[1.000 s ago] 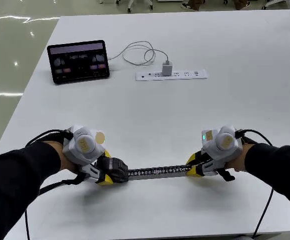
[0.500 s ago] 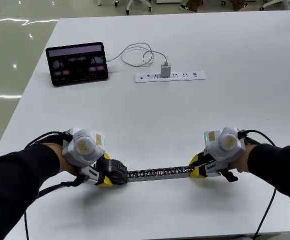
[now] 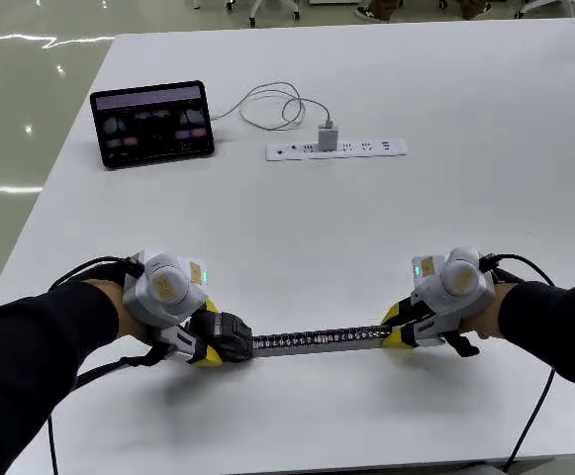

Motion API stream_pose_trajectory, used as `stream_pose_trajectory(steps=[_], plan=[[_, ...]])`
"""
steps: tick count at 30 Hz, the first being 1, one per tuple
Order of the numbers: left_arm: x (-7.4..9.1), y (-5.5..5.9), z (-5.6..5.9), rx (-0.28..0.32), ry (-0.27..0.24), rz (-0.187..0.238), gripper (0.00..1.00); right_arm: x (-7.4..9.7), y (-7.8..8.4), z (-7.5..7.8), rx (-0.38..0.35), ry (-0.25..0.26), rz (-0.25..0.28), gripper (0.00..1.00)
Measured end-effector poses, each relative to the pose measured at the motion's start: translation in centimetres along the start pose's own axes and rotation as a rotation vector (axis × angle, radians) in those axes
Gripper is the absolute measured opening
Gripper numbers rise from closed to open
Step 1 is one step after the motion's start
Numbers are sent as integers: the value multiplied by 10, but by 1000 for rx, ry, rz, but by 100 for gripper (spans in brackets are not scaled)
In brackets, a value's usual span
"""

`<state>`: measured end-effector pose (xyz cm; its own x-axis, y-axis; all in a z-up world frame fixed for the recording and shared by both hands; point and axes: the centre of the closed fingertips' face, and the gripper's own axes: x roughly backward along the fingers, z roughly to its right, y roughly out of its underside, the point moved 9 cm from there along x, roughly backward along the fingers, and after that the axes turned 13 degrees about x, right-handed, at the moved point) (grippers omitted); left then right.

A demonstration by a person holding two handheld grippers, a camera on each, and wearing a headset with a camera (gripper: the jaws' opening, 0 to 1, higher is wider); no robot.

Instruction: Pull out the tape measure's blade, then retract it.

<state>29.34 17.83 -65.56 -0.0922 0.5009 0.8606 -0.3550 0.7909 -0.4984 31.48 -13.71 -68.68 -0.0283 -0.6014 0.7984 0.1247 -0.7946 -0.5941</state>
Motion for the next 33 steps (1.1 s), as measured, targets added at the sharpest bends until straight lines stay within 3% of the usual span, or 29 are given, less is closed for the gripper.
stream_pose_trajectory(steps=[33], plan=[[0, -1, 1, -4, 3, -2, 34, 12, 13, -5, -26, 12, -9, 10]])
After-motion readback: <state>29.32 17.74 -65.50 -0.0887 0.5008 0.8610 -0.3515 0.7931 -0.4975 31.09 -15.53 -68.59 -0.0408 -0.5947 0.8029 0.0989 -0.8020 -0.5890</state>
